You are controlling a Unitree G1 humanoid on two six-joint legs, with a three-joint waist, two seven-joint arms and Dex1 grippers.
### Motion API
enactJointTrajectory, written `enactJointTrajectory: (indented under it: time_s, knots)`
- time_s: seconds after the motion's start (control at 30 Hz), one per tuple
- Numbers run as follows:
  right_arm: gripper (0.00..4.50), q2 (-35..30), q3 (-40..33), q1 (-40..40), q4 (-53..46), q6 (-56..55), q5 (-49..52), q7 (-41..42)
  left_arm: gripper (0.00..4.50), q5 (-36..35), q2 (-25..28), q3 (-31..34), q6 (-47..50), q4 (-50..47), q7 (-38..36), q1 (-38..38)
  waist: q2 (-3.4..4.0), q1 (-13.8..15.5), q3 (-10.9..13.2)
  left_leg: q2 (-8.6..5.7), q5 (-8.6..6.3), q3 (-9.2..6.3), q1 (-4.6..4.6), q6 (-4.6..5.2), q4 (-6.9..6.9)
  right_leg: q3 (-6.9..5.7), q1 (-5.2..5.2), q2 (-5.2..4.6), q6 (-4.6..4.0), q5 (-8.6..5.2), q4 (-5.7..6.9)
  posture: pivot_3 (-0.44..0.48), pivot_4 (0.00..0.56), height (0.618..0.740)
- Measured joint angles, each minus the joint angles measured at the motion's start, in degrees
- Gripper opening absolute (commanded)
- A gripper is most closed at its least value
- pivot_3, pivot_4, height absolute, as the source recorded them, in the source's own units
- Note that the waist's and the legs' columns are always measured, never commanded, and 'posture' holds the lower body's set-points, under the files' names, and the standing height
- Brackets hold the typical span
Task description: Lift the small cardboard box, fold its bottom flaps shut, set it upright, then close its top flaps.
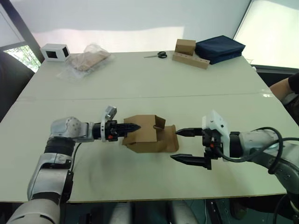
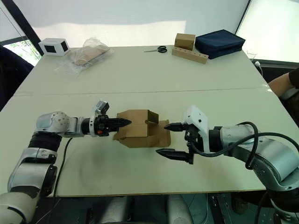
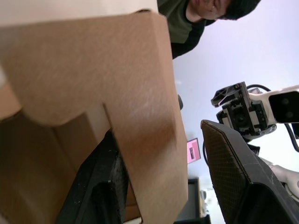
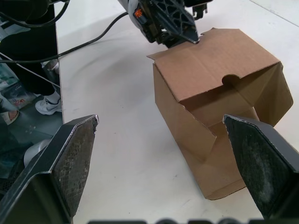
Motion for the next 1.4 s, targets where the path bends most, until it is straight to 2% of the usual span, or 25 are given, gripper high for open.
enactJointTrajectory:
  time_s: [0.2, 0.3, 0.43, 0.47, 0.83, 0.93, 1.03, 1.07, 1.17, 1.27, 1.4]
  knots:
    - [4.5, 0.0, 0.0, 0.2, 0.0, 0.0, 0.0, -0.5, 2.38, 0.6, -1.1, 0.0, -0.3, 0.0, 0.0, 0.0, 0.0, -0.1, 0.0, 0.0, 0.0, 0.0, 0.0, 0.0, 0.0, 0.0, -0.01, 0.01, 0.0, 0.0, 0.0, 0.0, 0.15, 0.74]
    - [4.5, 0.0, 0.0, 0.3, -0.1, 0.0, 0.0, -0.8, 1.62, 0.7, -1.5, 0.0, -0.5, 0.0, -0.1, 0.0, 0.0, -0.1, 0.0, 0.0, 0.0, 0.0, 0.0, 0.0, 0.0, 0.0, 0.0, 0.01, 0.0, 0.0, 0.0, 0.0, 0.15, 0.74]
    - [4.5, 0.0, 0.0, 0.3, -0.1, 0.0, 0.0, -0.9, 0.15, 0.7, -1.5, 0.0, -0.8, 0.0, -0.5, 0.0, 0.0, -0.1, 0.0, 0.0, 0.0, 0.0, 0.0, 0.0, 0.0, 0.0, 0.0, 0.01, 0.0, 0.0, 0.0, 0.0, 0.15, 0.74]
    - [4.5, 0.0, 0.0, 0.4, -0.1, 0.0, 0.0, -0.9, 0.05, 0.7, -1.5, 0.0, -0.8, 0.0, -0.8, 0.0, 0.0, 0.0, 0.0, 0.0, 0.0, 0.0, 0.0, 0.0, 0.0, 0.0, 0.0, 0.01, 0.0, 0.0, 0.0, 0.0, 0.15, 0.74]
    - [4.5, 0.1, -0.1, 1.6, -0.1, -0.2, -1.0, -0.8, 0.05, 0.7, -1.3, 0.1, -1.3, -1.0, -1.4, 0.0, 0.0, 0.0, 0.0, 0.0, 0.0, -0.01, 0.0, 0.01, 0.0, 0.0, 0.0, 0.01, 0.0, 0.0, 0.0, 0.0, 0.15, 0.74]
    - [4.5, 1.2, -0.9, 1.9, 0.2, -0.2, -0.1, -1.1, 0.05, 0.7, -1.5, 2.4, -3.1, -3.5, 0.8, 0.2, -0.01, -0.1, 0.0, 0.01, 0.0, -0.01, 0.0, 0.0, 0.0, 0.0, 0.01, 0.0, 0.0, 0.0, 0.0, 0.0, 0.15, 0.74]
    - [4.5, 2.8, -4.3, 2.1, 1.8, 0.0, 2.3, -1.9, 0.05, 1.6, -4.3, 7.7, -13.0, -9.5, 6.0, 3.5, -0.02, 0.0, 0.0, 0.02, 0.08, -0.01, 0.0, -0.14, 0.0, 0.01, 0.0, -0.05, 0.0, 0.01, -0.02, 0.0, 0.15, 0.74]
    - [4.5, 3.4, -5.6, 2.1, 2.7, 0.0, 3.2, -2.3, 0.05, 2.7, -5.1, 8.5, -18.1, -12.1, 6.9, 5.1, -0.02, 0.1, 0.0, 0.01, 0.11, 0.0, 0.0, -0.19, 0.0, 0.01, 0.0, -0.07, 0.0, 0.01, -0.02, 0.0, 0.15, 0.74]
    - [4.5, 5.4, -8.6, 1.4, 5.6, -0.1, 5.0, -3.6, 0.05, 4.3, -4.7, 8.6, -24.2, -15.2, 6.6, 6.3, -0.02, 0.2, 0.0, 0.01, 0.11, 0.01, -0.01, -0.19, 0.0, 0.01, 0.0, -0.05, 0.0, 0.01, 0.0, 0.0, 0.15, 0.74]
    - [4.5, 9.3, -12.2, -2.5, 11.0, -1.9, 6.0, -7.1, 0.05, 4.1, -2.1, 8.8, -25.7, -15.7, 3.7, 2.4, -0.04, 0.1, 0.0, 0.0, 0.05, 0.02, -0.01, -0.09, 0.0, 0.0, 0.0, -0.03, 0.01, 0.02, 0.03, 0.0, 0.15, 0.74]
    - [4.5, 15.2, -15.5, -11.3, 16.7, -5.0, 7.1, -13.3, 0.05, 4.8, 3.3, 8.1, -29.1, -16.0, -2.5, -7.1, -0.03, -0.2, 0.0, -0.01, 0.09, 0.04, -0.02, -0.16, -0.04, 0.01, -0.03, -0.01, 0.01, 0.01, -0.02, 0.0, 0.15, 0.74]
